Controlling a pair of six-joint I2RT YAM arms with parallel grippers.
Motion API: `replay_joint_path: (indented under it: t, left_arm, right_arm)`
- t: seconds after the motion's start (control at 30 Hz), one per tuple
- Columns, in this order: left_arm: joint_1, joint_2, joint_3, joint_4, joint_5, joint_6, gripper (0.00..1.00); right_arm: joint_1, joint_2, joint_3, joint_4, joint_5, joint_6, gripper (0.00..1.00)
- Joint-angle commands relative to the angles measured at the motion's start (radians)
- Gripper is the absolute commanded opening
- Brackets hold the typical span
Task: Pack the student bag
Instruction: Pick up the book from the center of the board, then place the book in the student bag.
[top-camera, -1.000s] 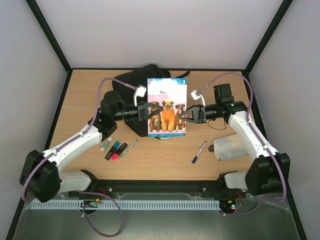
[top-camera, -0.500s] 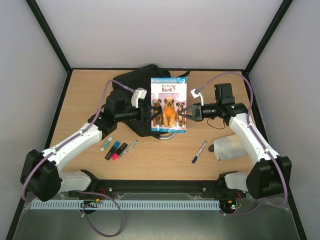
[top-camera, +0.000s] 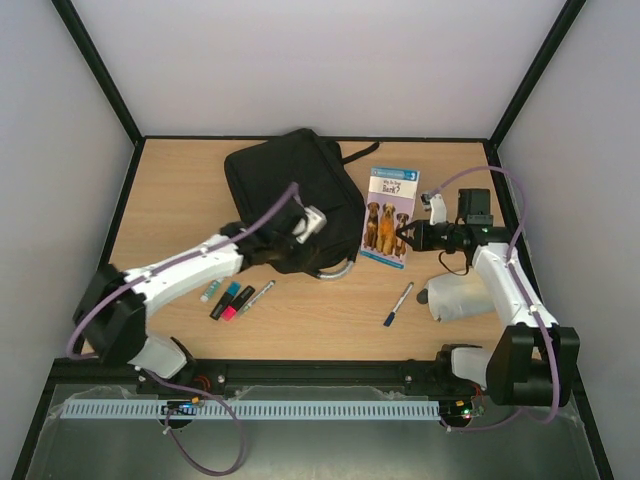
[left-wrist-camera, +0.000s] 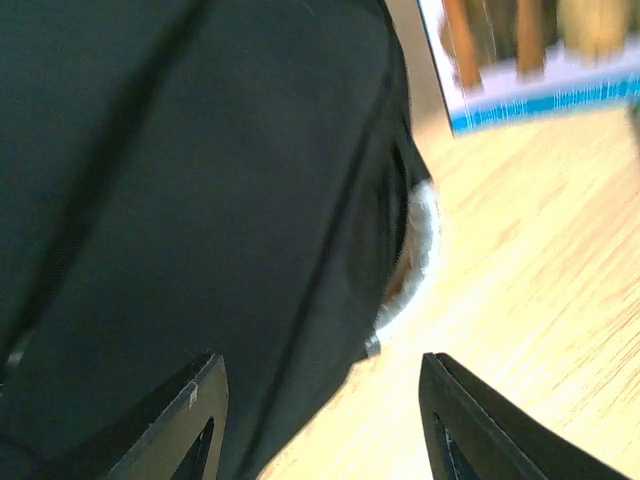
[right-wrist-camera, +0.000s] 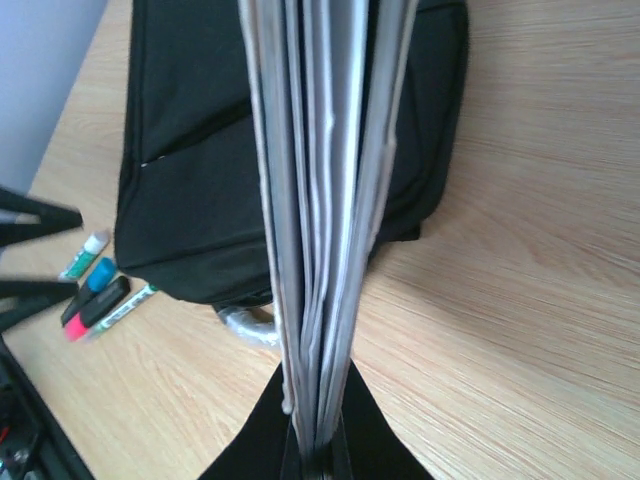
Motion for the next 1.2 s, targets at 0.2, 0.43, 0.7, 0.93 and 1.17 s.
replay_joint_path:
  t: [0.2, 0.43, 0.7, 0.93, 1.17]
  left_arm:
    - [-0.193, 0.288, 0.191, -0.154, -0.400, 0.169, 0.60]
    - [-0.193, 0.407, 0.256, -0.148, -0.402, 0.196, 0.61]
    - [-0.191, 0.466, 0.275, -0.114, -0.421, 0.210, 0.48]
    - [-0.183, 0.483, 0.286, -0.086, -0.474, 0.209, 0.08]
    - [-0.180, 0.312, 0.239, -0.039, -0.540, 0.195, 0.02]
  right_arm:
    - [-0.050, -0.070, -0.052, 0.065, 0.046, -0.053, 0.01]
    - [-0.058, -0.090, -0.063, 0.065, 0.021, -0.055, 0.01]
    - [-0.063, -0.094, -0.063, 0.064, 0.012, -0.058, 0.01]
    - [-0.066, -0.103, -0.065, 0.063, 0.004, -0.060, 0.01]
    - [-0.069, -0.166, 0.014, -0.006, -0.088, -0.007, 0.01]
